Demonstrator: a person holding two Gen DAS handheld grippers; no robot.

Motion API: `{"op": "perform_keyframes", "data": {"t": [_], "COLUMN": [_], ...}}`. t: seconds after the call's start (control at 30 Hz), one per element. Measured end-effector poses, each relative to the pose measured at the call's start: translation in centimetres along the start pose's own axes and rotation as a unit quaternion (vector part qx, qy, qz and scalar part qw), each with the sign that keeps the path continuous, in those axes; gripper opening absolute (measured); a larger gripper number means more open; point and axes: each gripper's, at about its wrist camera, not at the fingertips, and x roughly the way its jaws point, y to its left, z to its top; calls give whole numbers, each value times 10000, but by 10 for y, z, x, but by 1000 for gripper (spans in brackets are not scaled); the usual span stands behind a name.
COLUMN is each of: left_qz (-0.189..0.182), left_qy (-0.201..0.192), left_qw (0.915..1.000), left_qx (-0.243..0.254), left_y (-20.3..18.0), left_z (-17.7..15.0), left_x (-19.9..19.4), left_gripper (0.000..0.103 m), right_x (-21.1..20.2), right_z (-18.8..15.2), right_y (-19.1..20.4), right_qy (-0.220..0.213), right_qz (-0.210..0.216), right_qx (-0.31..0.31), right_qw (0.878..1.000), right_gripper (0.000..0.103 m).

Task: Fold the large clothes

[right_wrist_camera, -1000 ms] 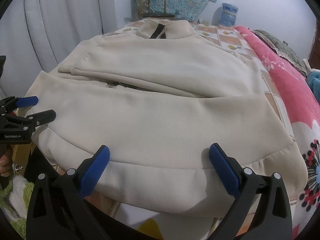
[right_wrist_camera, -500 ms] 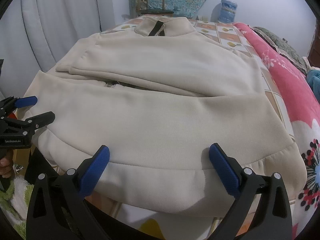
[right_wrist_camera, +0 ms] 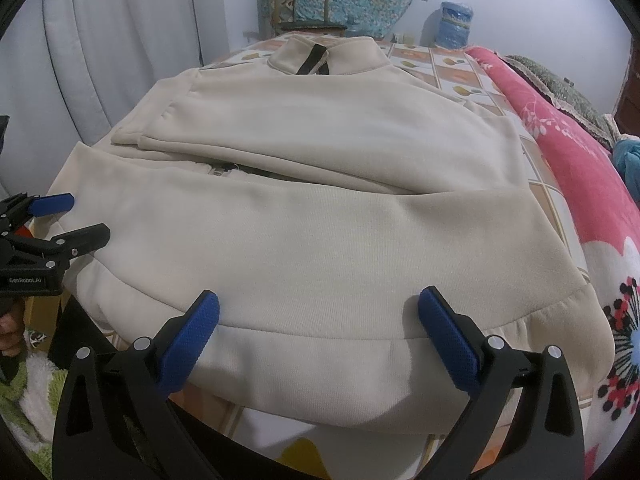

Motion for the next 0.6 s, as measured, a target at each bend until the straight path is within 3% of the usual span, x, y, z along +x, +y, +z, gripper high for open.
{"op": "perform_keyframes", "data": {"t": [0.6], "left_qz": [11], "left_qy": [34], "left_qw": [10000], "left_qx": [-15], "left_y": [1], "left_z": [0], "left_x": [1], "left_gripper": [96], "right_x": [-1], "right_z": [-1], "right_y": [1], "right_qy": [-9], "right_qz": [-17], "right_qx": [2], "right_qw": [10000], "right_gripper": [97]}}
